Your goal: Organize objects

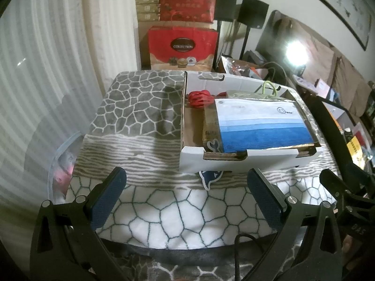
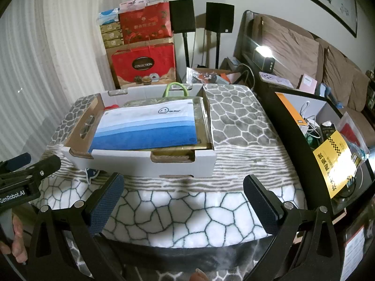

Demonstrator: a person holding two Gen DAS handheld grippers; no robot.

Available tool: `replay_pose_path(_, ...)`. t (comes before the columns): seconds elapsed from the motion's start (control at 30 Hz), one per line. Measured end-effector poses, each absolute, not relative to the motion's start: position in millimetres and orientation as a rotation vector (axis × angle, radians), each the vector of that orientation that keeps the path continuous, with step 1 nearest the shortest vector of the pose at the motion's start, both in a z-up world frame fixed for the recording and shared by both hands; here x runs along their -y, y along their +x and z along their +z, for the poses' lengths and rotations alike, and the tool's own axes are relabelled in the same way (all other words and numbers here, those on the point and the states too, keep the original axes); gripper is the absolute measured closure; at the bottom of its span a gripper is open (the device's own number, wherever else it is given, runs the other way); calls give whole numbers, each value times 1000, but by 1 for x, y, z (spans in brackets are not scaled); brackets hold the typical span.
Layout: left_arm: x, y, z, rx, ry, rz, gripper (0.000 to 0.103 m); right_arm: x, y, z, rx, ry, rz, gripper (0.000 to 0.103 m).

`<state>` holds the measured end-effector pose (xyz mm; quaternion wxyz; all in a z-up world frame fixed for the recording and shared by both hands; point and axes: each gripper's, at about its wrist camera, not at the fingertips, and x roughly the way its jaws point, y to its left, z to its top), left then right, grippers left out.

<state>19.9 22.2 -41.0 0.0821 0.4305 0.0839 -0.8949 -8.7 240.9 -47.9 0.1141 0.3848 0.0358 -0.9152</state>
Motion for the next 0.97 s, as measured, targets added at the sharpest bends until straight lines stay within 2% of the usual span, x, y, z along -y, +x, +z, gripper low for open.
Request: replay_pose_path(0.97,-24,21,-40,-225,1267,-2668,0,-239,-7,-53,-105,1149,-2672,1)
